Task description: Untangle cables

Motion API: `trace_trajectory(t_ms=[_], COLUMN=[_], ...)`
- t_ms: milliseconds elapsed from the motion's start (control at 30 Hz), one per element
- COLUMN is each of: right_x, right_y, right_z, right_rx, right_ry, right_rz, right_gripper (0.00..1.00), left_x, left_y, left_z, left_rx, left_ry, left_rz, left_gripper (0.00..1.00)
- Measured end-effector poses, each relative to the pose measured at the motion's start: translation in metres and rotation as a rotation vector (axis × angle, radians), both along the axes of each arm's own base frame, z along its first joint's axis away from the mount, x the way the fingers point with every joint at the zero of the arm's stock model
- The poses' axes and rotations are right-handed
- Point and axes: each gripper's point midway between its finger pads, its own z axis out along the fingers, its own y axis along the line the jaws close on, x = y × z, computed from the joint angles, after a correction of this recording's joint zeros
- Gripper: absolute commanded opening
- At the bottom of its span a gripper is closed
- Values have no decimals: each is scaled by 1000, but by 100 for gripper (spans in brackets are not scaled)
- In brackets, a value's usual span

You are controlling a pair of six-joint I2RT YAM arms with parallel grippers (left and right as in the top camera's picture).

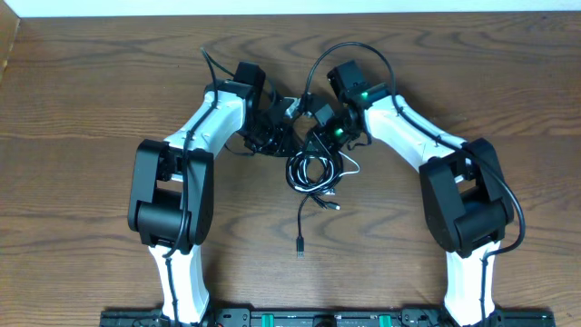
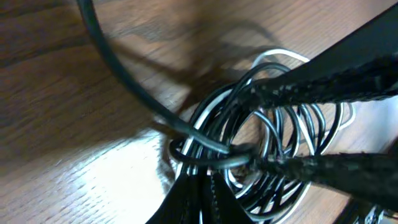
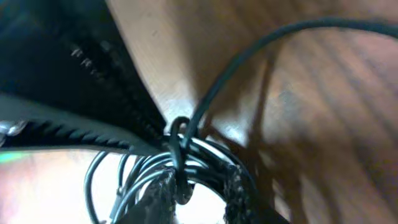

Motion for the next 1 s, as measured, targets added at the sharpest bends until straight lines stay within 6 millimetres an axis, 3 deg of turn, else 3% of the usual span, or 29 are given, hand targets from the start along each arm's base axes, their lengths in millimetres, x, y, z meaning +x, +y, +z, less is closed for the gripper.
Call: trace_trajectory(t_ms=[167, 633, 1000], right_x=[9, 22, 33], right_y=[2, -5, -22], right_z=[-2, -5, -15], right_rx=[-26, -79, -221], right_ry=[-38, -85, -76], right_rz=[-33, -81, -308], right_gripper=[11, 3, 1], left_x=[2, 2, 1], left_y=[4, 4, -2], left_z=[-2, -3, -3], left_rx=[21, 30, 25], left_ry=[-2, -6, -14], left_rz=[14, 11, -8], left_gripper=[8, 8, 8])
